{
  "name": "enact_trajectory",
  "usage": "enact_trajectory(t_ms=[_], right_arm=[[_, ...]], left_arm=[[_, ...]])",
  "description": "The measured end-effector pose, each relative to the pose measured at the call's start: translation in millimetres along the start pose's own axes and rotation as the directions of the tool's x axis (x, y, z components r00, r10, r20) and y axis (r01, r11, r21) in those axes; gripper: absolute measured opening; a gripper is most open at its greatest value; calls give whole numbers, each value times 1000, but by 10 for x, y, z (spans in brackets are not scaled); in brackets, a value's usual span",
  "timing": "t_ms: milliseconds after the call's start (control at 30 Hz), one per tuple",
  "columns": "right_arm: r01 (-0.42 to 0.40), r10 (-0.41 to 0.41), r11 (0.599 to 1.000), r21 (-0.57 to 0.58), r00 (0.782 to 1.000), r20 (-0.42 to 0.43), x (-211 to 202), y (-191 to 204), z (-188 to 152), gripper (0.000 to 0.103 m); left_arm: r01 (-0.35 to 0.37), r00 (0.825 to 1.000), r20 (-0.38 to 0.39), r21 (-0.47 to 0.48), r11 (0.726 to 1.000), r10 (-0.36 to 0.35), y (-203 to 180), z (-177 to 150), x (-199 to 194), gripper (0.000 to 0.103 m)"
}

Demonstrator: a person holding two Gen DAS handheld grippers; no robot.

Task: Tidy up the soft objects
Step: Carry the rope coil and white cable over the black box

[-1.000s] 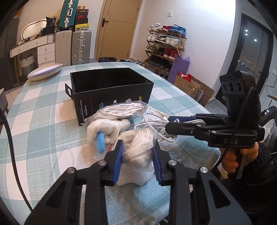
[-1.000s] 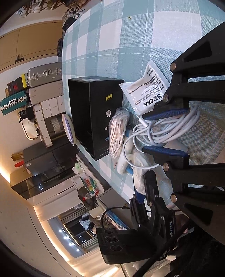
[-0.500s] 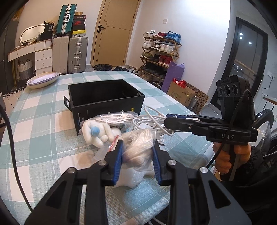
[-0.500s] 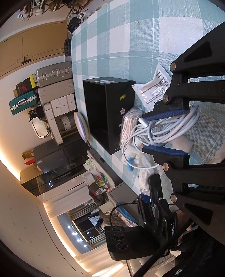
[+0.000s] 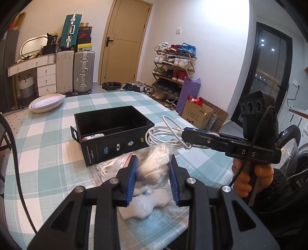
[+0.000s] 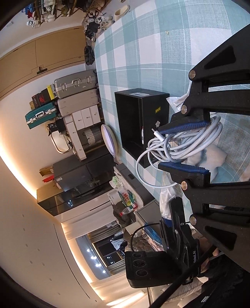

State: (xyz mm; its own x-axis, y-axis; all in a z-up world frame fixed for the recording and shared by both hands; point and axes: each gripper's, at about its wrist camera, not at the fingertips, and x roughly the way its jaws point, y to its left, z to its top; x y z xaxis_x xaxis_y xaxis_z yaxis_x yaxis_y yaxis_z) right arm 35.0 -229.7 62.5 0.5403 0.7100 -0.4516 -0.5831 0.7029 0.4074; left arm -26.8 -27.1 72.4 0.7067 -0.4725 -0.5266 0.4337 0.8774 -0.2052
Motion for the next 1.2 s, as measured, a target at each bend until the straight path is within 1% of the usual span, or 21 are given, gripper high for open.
enact_trajectory(t_ms=[67,200,400,567,733,967,1067,1200], right_arm=[[14,-14,1000,-3,1000,9,-10,6,32,30],[33,-32,999,-5,999,35,-33,24,93,30],[70,-69,997,-11,995,68,1,50,200,30],[112,-111,994,-7,991,78,99,32,297,30],[141,-140,990,0,987,76,222,-5,355,30],[173,-172,985,-18,983,59,403,-21,477,30],[203,-202,979,-16,978,51,493,-44,527,30],[224,-224,975,-7,974,30,625,-91,567,30]], left_arm=[[-14,1000,10,1,1000,14,15,41,2,29],[-65,998,27,-5,998,65,94,118,53,29],[-168,983,78,7,986,167,217,235,152,29],[-192,976,110,6,981,190,327,323,236,29],[-211,971,112,3,977,209,418,377,348,29],[-240,965,100,-20,971,241,534,429,517,30],[-267,959,89,-19,963,268,554,449,602,30],[-275,958,76,-40,961,278,620,485,696,30]])
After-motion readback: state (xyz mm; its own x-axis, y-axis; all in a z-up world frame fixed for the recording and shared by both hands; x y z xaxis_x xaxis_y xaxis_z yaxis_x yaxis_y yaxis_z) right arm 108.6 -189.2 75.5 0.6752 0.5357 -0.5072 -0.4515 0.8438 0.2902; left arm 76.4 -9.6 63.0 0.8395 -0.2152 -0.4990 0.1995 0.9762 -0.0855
